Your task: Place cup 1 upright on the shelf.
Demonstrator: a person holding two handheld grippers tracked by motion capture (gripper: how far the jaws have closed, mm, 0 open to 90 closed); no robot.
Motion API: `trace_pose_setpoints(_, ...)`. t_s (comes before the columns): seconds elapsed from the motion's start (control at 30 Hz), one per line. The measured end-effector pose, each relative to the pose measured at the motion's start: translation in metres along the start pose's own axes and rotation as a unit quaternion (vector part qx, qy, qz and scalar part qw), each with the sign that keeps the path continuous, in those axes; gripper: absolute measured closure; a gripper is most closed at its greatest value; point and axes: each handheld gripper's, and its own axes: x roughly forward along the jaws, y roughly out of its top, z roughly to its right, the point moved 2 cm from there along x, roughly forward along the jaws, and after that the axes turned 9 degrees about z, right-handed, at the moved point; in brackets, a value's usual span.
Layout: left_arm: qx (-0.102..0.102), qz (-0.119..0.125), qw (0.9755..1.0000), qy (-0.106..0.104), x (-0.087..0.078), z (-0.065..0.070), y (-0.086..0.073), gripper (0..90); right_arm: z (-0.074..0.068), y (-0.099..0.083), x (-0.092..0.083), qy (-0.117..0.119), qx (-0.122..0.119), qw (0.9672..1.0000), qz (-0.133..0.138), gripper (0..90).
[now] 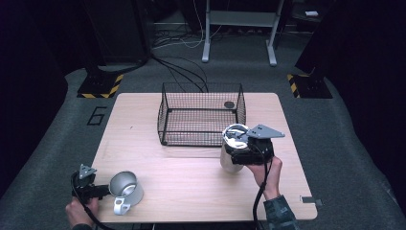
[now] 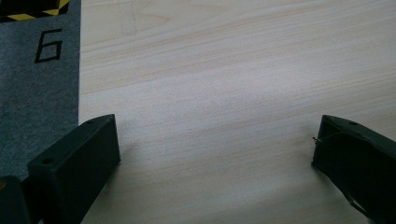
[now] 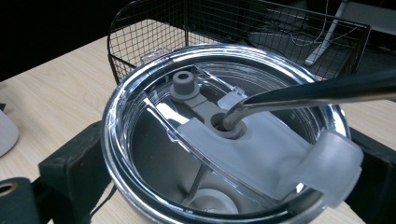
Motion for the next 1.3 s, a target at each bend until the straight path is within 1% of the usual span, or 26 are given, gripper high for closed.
trace_pose_setpoints(0.1, 0.0, 0.0, 1.0, 0.0, 0.0, 0.0, 0.0, 0.4, 0.001, 0.003, -0.001, 0.0, 0.004, 1.0, -0.001, 3.5)
trace_pose_setpoints(0.2, 0.0, 0.0, 1.0, 0.0, 0.0, 0.0, 0.0, 0.4, 0.003, 0.006, -0.002, 0.0, -0.001, 1.0, 0.001, 3.5)
trace_pose_setpoints(0.23, 0.0, 0.0, 1.0, 0.0, 0.0, 0.0, 0.0, 0.4, 0.003, 0.007, -0.002, -0.002, 0.002, 1.0, -0.001, 3.5)
trace_pose_setpoints(0.4, 0.0, 0.0, 1.0, 0.0, 0.0, 0.0, 0.0, 0.4, 0.004, 0.011, -0.002, -0.001, 0.001, 1.0, -0.002, 3.5)
trace_pose_setpoints(0.47, 0.001, 0.0, 1.0, 0.0, 0.0, 0.0, 0.0, 0.4, 0.005, 0.014, -0.002, 0.002, -0.005, 1.0, -0.002, 3.5)
trace_pose_setpoints(0.57, 0.0, 0.0, 1.0, 0.0, 0.0, 0.0, 0.0, 0.4, 0.005, 0.017, -0.002, 0.0, -0.002, 1.0, -0.002, 3.5)
trace_pose_setpoints(0.9, 0.001, 0.0, 1.0, 0.0, 0.0, 0.0, 0.0, 0.4, 0.009, 0.031, 0.001, 0.002, -0.002, 1.0, -0.001, 3.5)
trace_pose_setpoints(1.0, -0.001, -0.001, 1.0, 0.001, 0.0, 0.001, 0.0, 0.4, 0.012, 0.036, 0.001, 0.001, -0.002, 1.0, 0.003, 3.5)
trace_pose_setpoints(1.03, 0.004, -0.005, 1.0, 0.0, -0.001, 0.0, 0.0, 0.4, 0.012, 0.037, 0.001, 0.001, 0.001, 1.0, 0.003, 3.5)
trace_pose_setpoints(1.23, 0.006, -0.006, 1.0, 0.0, -0.001, 0.0, 0.0, 0.4, 0.013, 0.042, 0.004, 0.002, -0.005, 1.0, 0.002, 3.5)
trace_pose_setpoints(1.3, 0.009, -0.005, 0.9999, 0.0, -0.001, 0.0, 0.0, 0.4, 0.013, 0.044, 0.005, 0.001, -0.006, 1.0, 0.002, 3.5)
